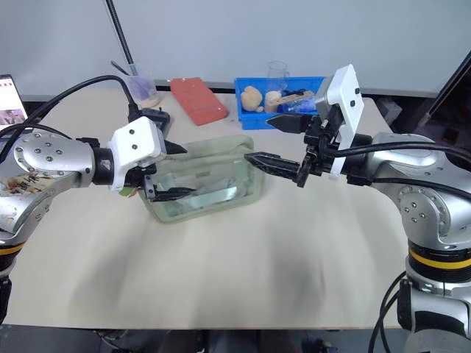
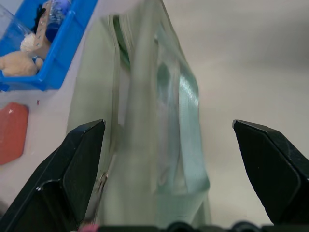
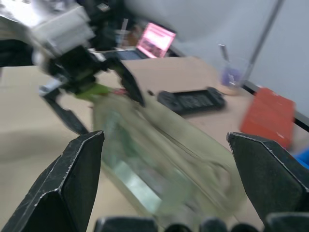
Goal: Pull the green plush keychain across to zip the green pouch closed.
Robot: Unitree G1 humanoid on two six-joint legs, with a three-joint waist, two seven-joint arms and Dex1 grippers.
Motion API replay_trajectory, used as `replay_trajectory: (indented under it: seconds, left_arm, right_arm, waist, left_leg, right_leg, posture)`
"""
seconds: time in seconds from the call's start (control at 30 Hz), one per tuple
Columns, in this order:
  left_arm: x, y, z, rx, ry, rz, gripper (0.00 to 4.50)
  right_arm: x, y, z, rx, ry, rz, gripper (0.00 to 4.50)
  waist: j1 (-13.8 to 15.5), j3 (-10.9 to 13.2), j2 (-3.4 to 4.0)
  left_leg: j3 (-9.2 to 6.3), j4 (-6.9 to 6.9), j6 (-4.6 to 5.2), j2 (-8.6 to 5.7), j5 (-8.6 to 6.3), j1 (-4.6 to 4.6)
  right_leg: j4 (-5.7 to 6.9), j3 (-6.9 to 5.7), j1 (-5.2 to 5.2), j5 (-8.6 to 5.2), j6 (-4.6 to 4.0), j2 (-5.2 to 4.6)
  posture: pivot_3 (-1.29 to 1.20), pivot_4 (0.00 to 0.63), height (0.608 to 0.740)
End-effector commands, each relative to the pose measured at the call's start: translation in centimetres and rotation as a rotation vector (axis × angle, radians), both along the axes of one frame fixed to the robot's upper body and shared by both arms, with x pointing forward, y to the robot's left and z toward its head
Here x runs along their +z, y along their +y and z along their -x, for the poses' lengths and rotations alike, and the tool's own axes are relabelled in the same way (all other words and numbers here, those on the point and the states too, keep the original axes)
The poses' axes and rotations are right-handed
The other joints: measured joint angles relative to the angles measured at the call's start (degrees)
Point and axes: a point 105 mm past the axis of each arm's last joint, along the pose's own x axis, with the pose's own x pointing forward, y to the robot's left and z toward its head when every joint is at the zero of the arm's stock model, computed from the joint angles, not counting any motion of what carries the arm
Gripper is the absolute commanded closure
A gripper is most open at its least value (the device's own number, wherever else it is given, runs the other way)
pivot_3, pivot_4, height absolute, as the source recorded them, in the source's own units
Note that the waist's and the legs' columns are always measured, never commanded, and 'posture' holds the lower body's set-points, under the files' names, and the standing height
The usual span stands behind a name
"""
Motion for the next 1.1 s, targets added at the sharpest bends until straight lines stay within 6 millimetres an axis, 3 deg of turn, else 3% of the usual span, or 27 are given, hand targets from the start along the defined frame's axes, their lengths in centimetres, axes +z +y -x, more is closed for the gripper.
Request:
replay_trajectory:
  seconds: [0.03,0.13,0.33,0.37,0.5,0.67,0.8,1.1]
  left_arm:
    - [-0.4,0.2,-0.6,-0.005,-0.058,-0.052,0.0]
    - [-0.8,0.3,-1.5,0.009,-0.097,-0.078,1.22]
    - [-0.9,0.5,-2.5,0.005,-0.166,-0.105,4.24]
    - [-0.7,0.4,-2.6,0.002,-0.179,-0.102,4.4]
    - [1.5,1.3,-3.0,-0.045,-0.292,-0.112,4.4]
    - [2.3,3.2,-3.0,-0.158,-0.332,-0.156,4.4]
    - [1.5,4.2,-2.4,-0.283,-0.342,-0.25,4.4]
    - [-0.1,3.5,-1.2,-0.342,-0.31,-0.184,4.4]
  right_arm:
    - [0.8,0.0,0.7,-0.005,-0.044,0.016,0.02]
    - [0.7,0.1,0.8,-0.002,-0.041,0.022,0.0]
    - [0.6,-0.1,0.7,-0.007,-0.048,0.032,0.0]
    - [0.6,-0.1,0.7,-0.008,-0.049,0.033,0.0]
    - [0.6,-0.2,0.3,-0.016,-0.055,0.044,0.0]
    - [0.4,-0.3,-0.1,-0.004,-0.052,0.069,0.0]
    - [0.2,-0.3,-0.3,0.013,-0.053,0.085,0.0]
    - [-0.7,-0.1,0.1,0.035,-0.028,0.104,0.0]
  waist:
    - [0.1,0.0,0.0]
    - [0.3,0.0,0.0]
    - [0.3,0.0,0.0]
    - [0.4,0.0,0.0]
    - [0.4,0.0,0.0]
    - [0.3,0.0,0.0]
    - [0.3,0.0,0.01]
    - [0.4,0.0,0.01]
  left_leg:
    - [0.01,0.02,0.0,-0.01,0.0,-0.01]
    - [0.02,0.06,0.0,-0.03,0.0,-0.03]
    - [0.0,0.07,0.01,-0.01,0.0,-0.03]
    - [0.0,0.07,0.01,-0.01,0.0,-0.03]
    - [0.0,0.08,0.01,0.0,0.0,-0.03]
    - [0.01,0.09,0.02,0.0,0.0,-0.04]
    - [0.03,0.09,0.05,0.02,-0.02,-0.08]
    - [0.01,0.29,0.06,0.02,-0.03,-0.26]
  right_leg:
    - [0.0,0.0,0.0,0.0,0.0,-0.02]
    - [0.0,0.01,0.01,0.01,0.01,-0.02]
    - [0.03,0.0,0.0,0.09,0.14,-0.01]
    - [0.03,0.0,0.0,0.1,0.14,-0.01]
    - [0.04,0.0,0.0,0.1,0.14,0.0]
    - [0.04,0.0,-0.01,0.12,0.12,0.0]
    - [0.03,-0.02,-0.04,0.12,0.12,-0.01]
    - [0.09,-0.05,-0.1,0.16,0.19,-0.02]
  posture:
    - [0.0,0.15,0.74]
    - [0.0,0.15,0.74]
    - [0.0,0.15,0.74]
    - [0.0,0.15,0.74]
    - [0.0,0.15,0.74]
    - [0.0,0.15,0.74]
    - [0.0,0.15,0.74]
    - [0.0,0.15,0.74]
